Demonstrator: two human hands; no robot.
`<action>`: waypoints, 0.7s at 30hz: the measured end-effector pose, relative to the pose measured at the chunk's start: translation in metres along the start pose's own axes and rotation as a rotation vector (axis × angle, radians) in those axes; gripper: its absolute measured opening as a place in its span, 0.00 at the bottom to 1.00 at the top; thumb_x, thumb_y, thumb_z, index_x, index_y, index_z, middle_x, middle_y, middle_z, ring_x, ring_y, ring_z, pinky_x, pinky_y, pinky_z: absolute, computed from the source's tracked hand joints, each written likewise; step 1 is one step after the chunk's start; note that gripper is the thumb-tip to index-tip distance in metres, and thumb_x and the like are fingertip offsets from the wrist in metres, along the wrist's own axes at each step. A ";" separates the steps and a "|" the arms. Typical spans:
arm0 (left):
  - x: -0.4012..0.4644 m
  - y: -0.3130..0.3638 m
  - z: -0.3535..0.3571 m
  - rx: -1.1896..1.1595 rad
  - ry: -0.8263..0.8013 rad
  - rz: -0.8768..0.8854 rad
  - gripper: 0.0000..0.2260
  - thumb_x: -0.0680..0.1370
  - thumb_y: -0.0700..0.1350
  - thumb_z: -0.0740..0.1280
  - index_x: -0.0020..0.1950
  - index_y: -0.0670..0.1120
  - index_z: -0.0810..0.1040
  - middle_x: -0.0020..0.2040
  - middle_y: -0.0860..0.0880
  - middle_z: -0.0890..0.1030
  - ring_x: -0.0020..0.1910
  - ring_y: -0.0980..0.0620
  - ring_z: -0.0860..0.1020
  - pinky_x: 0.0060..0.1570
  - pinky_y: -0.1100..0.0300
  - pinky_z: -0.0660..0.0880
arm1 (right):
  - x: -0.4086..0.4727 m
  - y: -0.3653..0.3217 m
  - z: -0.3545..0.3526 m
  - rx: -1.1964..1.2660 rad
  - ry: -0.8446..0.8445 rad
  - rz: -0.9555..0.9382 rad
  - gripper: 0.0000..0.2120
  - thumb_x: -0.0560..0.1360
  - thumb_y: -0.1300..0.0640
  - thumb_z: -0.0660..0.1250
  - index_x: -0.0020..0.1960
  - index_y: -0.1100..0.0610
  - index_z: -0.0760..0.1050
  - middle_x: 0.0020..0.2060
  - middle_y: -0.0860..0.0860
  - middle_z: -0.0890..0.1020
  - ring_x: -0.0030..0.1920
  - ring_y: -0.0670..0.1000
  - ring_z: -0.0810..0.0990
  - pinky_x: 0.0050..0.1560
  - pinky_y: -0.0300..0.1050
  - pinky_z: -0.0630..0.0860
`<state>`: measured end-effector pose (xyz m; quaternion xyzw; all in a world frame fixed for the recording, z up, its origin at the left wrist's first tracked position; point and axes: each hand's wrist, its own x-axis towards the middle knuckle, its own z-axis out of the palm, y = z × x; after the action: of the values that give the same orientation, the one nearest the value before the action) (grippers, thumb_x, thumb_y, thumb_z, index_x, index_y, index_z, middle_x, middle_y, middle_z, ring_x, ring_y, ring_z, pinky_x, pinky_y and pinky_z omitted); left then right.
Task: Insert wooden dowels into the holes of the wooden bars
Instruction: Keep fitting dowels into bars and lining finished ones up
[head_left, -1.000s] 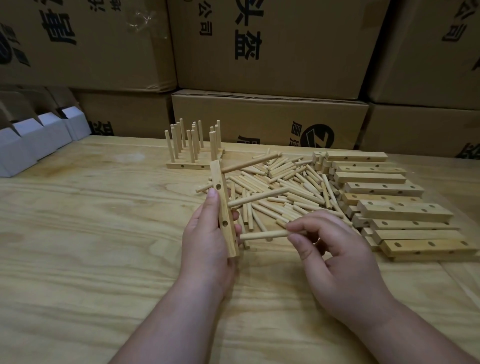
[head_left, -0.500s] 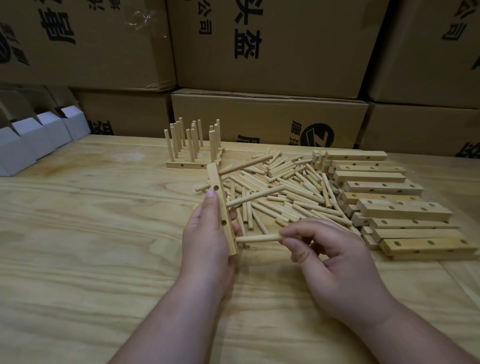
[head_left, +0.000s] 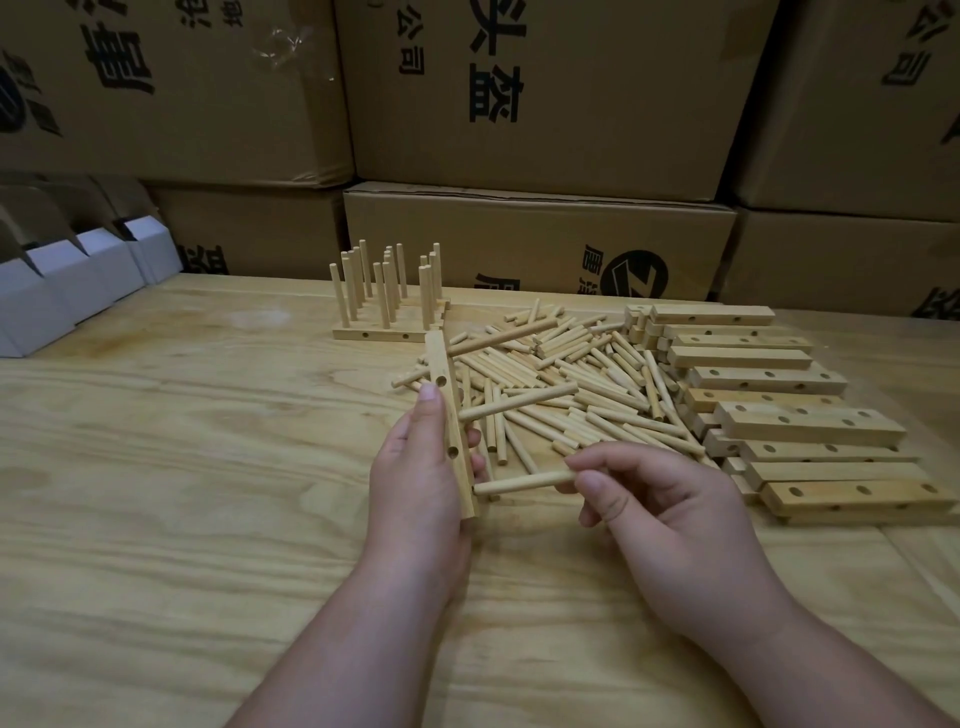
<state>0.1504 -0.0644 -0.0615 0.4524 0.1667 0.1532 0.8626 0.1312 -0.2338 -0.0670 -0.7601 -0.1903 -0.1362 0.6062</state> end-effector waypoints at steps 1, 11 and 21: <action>0.000 0.000 0.000 0.006 -0.006 0.004 0.13 0.81 0.56 0.66 0.47 0.48 0.82 0.31 0.51 0.80 0.26 0.56 0.74 0.28 0.62 0.74 | 0.000 0.000 0.000 0.016 -0.006 0.024 0.08 0.74 0.56 0.72 0.48 0.44 0.85 0.38 0.54 0.86 0.36 0.51 0.83 0.37 0.42 0.80; 0.000 -0.001 0.001 0.030 -0.013 0.000 0.14 0.81 0.56 0.65 0.47 0.48 0.84 0.32 0.50 0.81 0.27 0.56 0.75 0.29 0.61 0.75 | 0.001 -0.006 0.001 0.139 -0.008 0.098 0.08 0.70 0.53 0.71 0.48 0.48 0.85 0.40 0.54 0.87 0.35 0.50 0.82 0.36 0.38 0.78; -0.001 0.003 0.000 -0.005 0.013 -0.033 0.16 0.82 0.57 0.64 0.43 0.53 0.88 0.31 0.51 0.81 0.25 0.57 0.75 0.25 0.63 0.74 | 0.002 -0.001 0.001 0.061 -0.063 0.148 0.13 0.77 0.62 0.70 0.48 0.43 0.84 0.38 0.50 0.87 0.34 0.46 0.81 0.35 0.37 0.78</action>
<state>0.1491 -0.0636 -0.0592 0.4464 0.1791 0.1424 0.8651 0.1324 -0.2322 -0.0657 -0.7573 -0.1565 -0.0611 0.6310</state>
